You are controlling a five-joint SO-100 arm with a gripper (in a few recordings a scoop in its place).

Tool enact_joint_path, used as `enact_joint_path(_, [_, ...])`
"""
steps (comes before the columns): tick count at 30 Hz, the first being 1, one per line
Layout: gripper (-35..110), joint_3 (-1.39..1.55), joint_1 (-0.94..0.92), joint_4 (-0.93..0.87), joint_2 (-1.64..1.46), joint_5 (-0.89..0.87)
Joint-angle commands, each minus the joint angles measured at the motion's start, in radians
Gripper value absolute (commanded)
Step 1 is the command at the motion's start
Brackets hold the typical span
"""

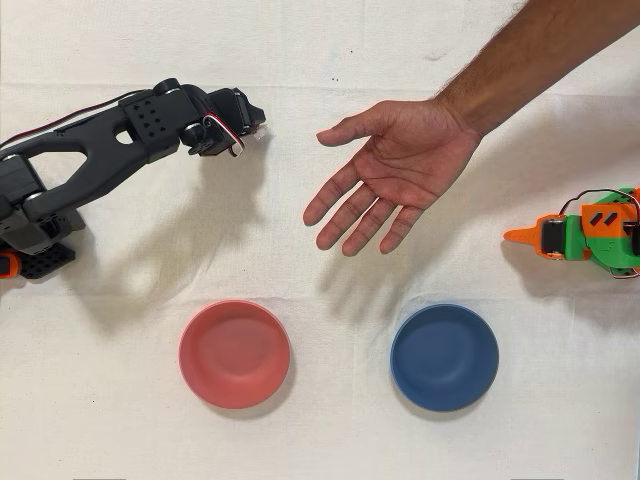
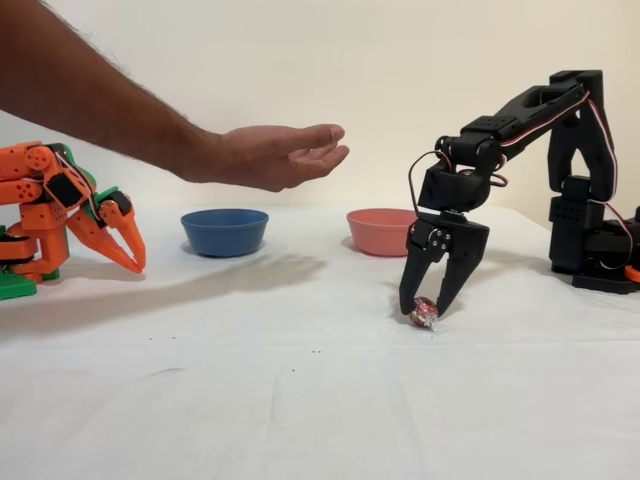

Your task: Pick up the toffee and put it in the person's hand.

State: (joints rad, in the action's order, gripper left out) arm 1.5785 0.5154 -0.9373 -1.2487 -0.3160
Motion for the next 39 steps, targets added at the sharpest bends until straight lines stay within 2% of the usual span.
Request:
enact_joint_path(1, [17,-0.031,0.025,0.012,-0.028,-0.031])
enact_joint_path(39, [16,0.048,0.011,0.060,-0.291,-0.002])
